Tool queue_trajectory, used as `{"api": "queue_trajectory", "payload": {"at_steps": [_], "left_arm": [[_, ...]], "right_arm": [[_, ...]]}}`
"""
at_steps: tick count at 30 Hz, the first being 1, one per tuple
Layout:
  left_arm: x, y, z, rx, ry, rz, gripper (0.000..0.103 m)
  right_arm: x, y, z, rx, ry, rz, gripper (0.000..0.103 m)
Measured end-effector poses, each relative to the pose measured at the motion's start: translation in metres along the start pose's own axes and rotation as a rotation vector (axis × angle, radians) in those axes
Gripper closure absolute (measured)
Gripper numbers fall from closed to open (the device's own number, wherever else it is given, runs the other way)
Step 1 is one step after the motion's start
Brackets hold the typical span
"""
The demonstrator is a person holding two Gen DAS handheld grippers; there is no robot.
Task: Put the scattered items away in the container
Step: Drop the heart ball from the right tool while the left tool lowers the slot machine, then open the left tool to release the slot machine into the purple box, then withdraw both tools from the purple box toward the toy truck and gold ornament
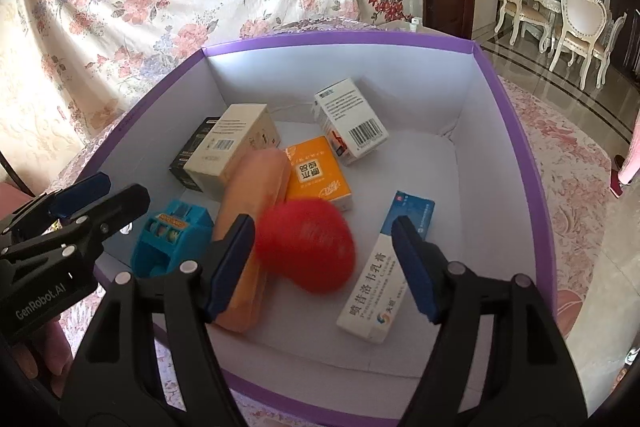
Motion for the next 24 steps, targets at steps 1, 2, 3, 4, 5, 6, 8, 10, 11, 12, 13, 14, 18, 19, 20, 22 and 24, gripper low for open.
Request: {"api": "queue_trajectory", "payload": {"at_steps": [1,2,3,4,5,6,8,10,11,12,13,14,18,19,20,22,24], "left_arm": [[0.000,0.000,0.000,0.000,0.000,0.000,0.038],[0.000,0.000,0.000,0.000,0.000,0.000,0.038],[0.000,0.000,0.000,0.001,0.001,0.000,0.038],[0.000,0.000,0.000,0.004,0.003,0.000,0.038],[0.000,0.001,0.000,0.007,0.004,-0.001,0.038],[0.000,0.001,0.000,0.010,0.005,-0.001,0.038],[-0.001,0.003,-0.001,0.012,0.006,-0.006,0.038],[-0.001,0.006,-0.002,0.015,0.006,-0.013,0.038],[-0.002,0.008,-0.003,0.018,0.005,-0.017,0.038],[-0.003,0.009,-0.003,0.018,0.004,-0.020,0.038],[-0.003,0.011,-0.003,0.019,0.003,-0.023,0.038],[-0.004,0.013,-0.003,0.019,0.003,-0.026,0.038],[-0.005,0.020,0.000,0.021,0.012,-0.038,0.038],[-0.005,0.022,0.001,0.021,0.015,-0.041,0.038],[-0.004,0.024,0.002,0.022,0.019,-0.044,0.038],[-0.004,0.027,0.005,0.022,0.027,-0.051,0.038],[-0.004,0.033,0.009,0.020,0.035,-0.060,0.038]], "right_arm": [[0.000,0.001,0.001,-0.002,0.001,-0.002,0.030],[0.000,0.001,0.001,-0.004,0.003,-0.004,0.030],[0.000,0.001,0.002,-0.004,0.004,-0.006,0.030],[-0.001,0.002,0.002,-0.004,0.005,-0.009,0.030],[-0.002,0.003,0.002,-0.005,0.006,-0.012,0.030],[-0.002,0.004,0.002,-0.005,0.007,-0.014,0.030],[-0.004,0.006,0.003,-0.008,0.008,-0.021,0.029],[-0.004,0.008,0.004,-0.009,0.012,-0.026,0.029],[-0.005,0.009,0.005,-0.008,0.016,-0.027,0.029],[-0.005,0.010,0.005,-0.009,0.018,-0.028,0.029],[-0.005,0.011,0.006,-0.010,0.019,-0.030,0.029],[-0.006,0.012,0.007,-0.011,0.020,-0.032,0.029],[-0.008,0.017,0.012,-0.011,0.031,-0.044,0.029],[-0.008,0.018,0.014,-0.011,0.034,-0.046,0.029],[-0.009,0.020,0.016,-0.011,0.039,-0.050,0.029],[-0.010,0.023,0.021,-0.011,0.049,-0.057,0.029],[-0.011,0.027,0.025,-0.010,0.059,-0.066,0.029]]}}
Point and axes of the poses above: each gripper's, at about its wrist camera, not at the fingertips, and y roughly against the way its jaws point, z to its left, x to its underside, the point moved 5 cm from there along -y, roughly the way its jaws point, and after that the axes turned 1 degree about -y, right-handed, at the moved point
